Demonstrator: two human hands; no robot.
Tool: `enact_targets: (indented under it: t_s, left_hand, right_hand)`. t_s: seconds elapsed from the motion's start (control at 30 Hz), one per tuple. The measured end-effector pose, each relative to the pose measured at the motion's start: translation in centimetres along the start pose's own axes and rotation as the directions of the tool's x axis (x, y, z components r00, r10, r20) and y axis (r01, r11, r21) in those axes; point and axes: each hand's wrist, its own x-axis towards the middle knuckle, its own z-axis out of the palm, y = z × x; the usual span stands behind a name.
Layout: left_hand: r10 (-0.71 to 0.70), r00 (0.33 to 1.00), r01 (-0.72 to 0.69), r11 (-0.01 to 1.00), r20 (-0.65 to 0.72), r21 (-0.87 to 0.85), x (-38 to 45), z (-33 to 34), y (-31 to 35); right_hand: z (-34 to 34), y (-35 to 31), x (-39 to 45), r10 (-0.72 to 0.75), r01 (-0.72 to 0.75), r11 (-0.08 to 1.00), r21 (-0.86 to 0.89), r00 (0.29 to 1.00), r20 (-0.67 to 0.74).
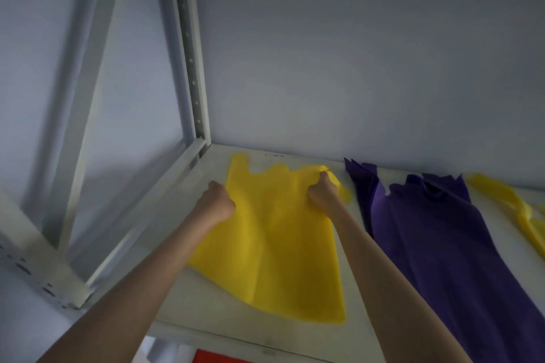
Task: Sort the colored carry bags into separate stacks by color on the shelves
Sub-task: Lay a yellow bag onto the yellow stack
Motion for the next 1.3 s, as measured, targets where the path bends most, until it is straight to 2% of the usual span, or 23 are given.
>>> enact_targets:
  t_s: [0.2, 0.43, 0.7, 0.83, 0.93, 1.03, 1.13, 1.23, 1.3]
  left_hand:
    - [0.069, 0.994, -0.075, 0.995, -0.081, -0.068, -4.7, 1.5, 6.7]
    - [0.273, 0.942, -0.296, 0.95, -0.197, -0.1, -9.4, 5.5, 18.9]
    - [0.416, 0.903, -0.428, 0.89, -0.106, -0.154, -14.0, 14.4, 34.2]
    - [0.456, 0.888, -0.46, 0.873, -0.064, -0.163, -16.2, 19.5, 41.3]
    - [0.473, 0.88, -0.469, 0.854, -0.037, -0.226, -17.7, 22.7, 46.1]
    - [0.482, 0.873, -0.481, 0.834, -0.066, -0.272, -19.0, 24.9, 49.5]
    - [0.422, 0.905, -0.42, 0.87, -0.05, -0.259, -19.5, 28.2, 51.0]
    - [0.332, 0.935, -0.305, 0.931, 0.122, -0.2, -19.1, 33.4, 50.1]
    - [0.263, 0.932, -0.241, 0.964, 0.25, -0.116, -19.0, 36.8, 48.9]
  right_hand:
    - [-7.5, 2.2, -2.5, -0.175, 0.164, 0.978, -0.126, 0.981, -0.082]
    - [-19.8, 7.9, -3.0, -0.217, 0.186, 0.965, -0.186, 0.962, -0.163]
    - [-35.3, 19.0, -2.4, -0.171, 0.107, 0.959, -0.262, 0.957, -0.236]
    - [-42.3, 24.8, -1.6, -0.133, 0.07, 0.958, -0.279, 0.967, -0.215]
    - [-47.3, 28.4, -0.3, -0.129, 0.068, 0.959, -0.274, 0.969, -0.21]
    - [-51.4, 31.2, 0.9, -0.15, 0.099, 0.977, -0.191, 0.949, -0.277]
    - [-53.7, 35.2, 2.1, -0.141, 0.096, 0.983, -0.157, 0.942, -0.305]
    - [-53.2, 40.5, 3.1, -0.02, -0.015, 0.988, -0.153, 0.975, -0.222]
    - [-52.1, 44.8, 4.2, 0.05, -0.069, 0.99, -0.127, 0.987, -0.15]
